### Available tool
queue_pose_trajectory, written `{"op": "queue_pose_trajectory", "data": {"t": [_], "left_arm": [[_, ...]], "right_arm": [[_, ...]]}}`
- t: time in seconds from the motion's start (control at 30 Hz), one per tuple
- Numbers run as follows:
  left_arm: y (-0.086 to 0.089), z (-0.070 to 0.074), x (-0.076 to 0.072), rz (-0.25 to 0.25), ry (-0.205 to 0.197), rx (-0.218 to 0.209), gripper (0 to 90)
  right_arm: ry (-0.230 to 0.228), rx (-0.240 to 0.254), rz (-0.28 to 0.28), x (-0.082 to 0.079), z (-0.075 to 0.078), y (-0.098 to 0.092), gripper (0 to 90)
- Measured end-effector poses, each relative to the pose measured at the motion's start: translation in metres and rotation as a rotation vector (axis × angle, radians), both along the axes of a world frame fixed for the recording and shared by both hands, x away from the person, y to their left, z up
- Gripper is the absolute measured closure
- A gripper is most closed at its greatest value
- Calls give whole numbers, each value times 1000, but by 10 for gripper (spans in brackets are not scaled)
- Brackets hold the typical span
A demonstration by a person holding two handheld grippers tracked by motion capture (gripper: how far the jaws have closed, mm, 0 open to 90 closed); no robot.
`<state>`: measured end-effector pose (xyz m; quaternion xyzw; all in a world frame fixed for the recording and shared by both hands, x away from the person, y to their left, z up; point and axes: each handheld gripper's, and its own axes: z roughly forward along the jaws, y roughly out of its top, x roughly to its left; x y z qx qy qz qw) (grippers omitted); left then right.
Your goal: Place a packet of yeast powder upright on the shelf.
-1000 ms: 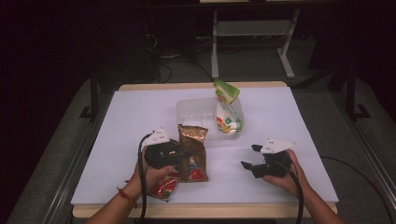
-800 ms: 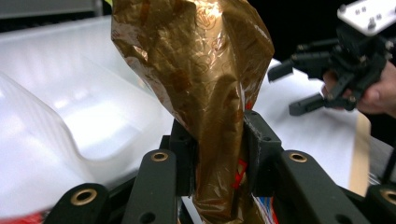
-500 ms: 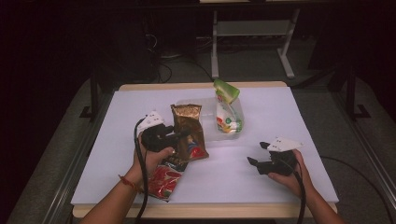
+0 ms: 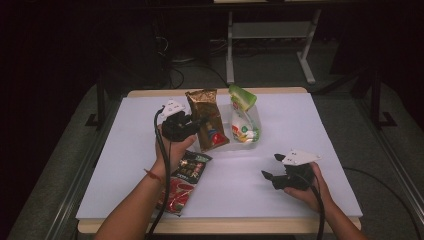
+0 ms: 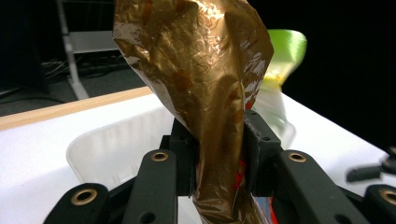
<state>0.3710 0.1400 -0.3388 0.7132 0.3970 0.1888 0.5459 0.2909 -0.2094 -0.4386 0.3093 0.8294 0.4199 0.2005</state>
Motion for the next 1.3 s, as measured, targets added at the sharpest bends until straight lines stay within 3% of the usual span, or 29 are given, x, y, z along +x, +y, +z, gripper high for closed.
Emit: {"op": "queue_pose_trajectory", "data": {"t": [0.27,0.53,0.8,0.9,1.03,1.1,1.17,1.3], "left_arm": [[-21,-4,23,101,3,29,687],[-40,-6,38,194,-14,112,688],[-47,-2,47,284,18,150,690],[-45,1,49,308,17,173,691],[-48,0,52,306,36,146,691],[-56,-2,52,312,25,183,691],[-65,-3,54,347,4,246,691],[-74,-7,61,368,21,235,692]], "right_arm": [[-2,0,-3,-1,-1,0,249],[-3,-12,0,-1,-2,0,249],[5,-21,6,-1,-3,2,249],[-1,-20,11,-2,-3,3,249],[3,-20,13,-2,-3,3,249],[0,-24,14,-2,-3,4,249],[-2,-27,20,-2,-3,5,255],[9,-32,25,-3,-4,7,256]]}}
